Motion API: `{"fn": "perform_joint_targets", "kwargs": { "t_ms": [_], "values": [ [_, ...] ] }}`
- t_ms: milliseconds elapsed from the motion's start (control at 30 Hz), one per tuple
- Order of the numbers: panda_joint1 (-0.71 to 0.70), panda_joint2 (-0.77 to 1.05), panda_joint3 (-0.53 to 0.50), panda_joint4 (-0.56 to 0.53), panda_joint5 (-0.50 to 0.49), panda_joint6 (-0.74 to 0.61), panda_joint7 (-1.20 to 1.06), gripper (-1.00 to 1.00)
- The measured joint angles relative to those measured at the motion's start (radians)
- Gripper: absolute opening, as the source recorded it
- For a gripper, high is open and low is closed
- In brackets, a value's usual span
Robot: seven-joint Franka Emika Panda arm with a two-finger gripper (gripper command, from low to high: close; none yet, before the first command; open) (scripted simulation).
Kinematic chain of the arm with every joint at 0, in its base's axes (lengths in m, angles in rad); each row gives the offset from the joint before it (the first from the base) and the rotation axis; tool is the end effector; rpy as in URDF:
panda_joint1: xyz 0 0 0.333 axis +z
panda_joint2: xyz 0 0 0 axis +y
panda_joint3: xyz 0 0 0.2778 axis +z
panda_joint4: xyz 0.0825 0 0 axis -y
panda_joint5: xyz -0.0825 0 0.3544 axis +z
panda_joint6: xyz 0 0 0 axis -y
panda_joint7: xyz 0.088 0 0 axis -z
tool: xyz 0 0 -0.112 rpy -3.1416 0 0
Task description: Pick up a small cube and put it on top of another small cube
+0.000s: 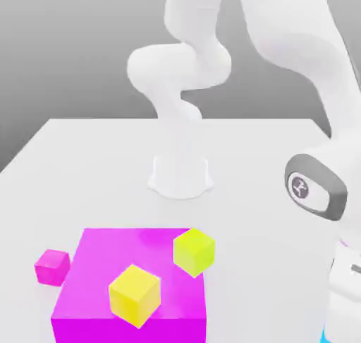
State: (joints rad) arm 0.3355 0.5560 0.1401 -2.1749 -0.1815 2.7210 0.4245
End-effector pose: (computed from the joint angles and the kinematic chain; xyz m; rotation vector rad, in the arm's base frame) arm 0.4586 0.2484 0.1237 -3.1263 -0.3076 -0.0009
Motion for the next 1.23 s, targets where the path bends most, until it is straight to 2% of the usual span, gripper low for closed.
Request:
{"fn": "perform_joint_targets", "kwargs": {
  "t_ms": [167, 333, 600, 933, 1000, 1100, 1133, 1233],
  "values": [
    [0.002, 0.011, -0.003, 0.002, -0.003, 0.007, 0.002, -1.00],
    [-0.022, -0.125, 0.029, -0.029, 0.039, -0.096, -0.031, -1.00],
    [-0.157, -0.416, 0.003, -0.195, 0.106, -0.216, -0.338, -1.00],
    [-0.267, -0.779, -0.114, -0.416, 0.179, -0.355, -0.748, -1.00],
    [-0.274, -0.801, -0.135, -0.452, 0.182, -0.341, -0.796, -1.00],
    [-0.277, -0.729, -0.140, -0.489, 0.184, -0.233, -0.810, -1.00],
    [-0.277, -0.703, -0.141, -0.498, 0.183, -0.197, -0.811, 1.00],
    [-0.277, -0.703, -0.141, -0.498, 0.183, -0.197, -0.811, 1.00]
  ]
}}
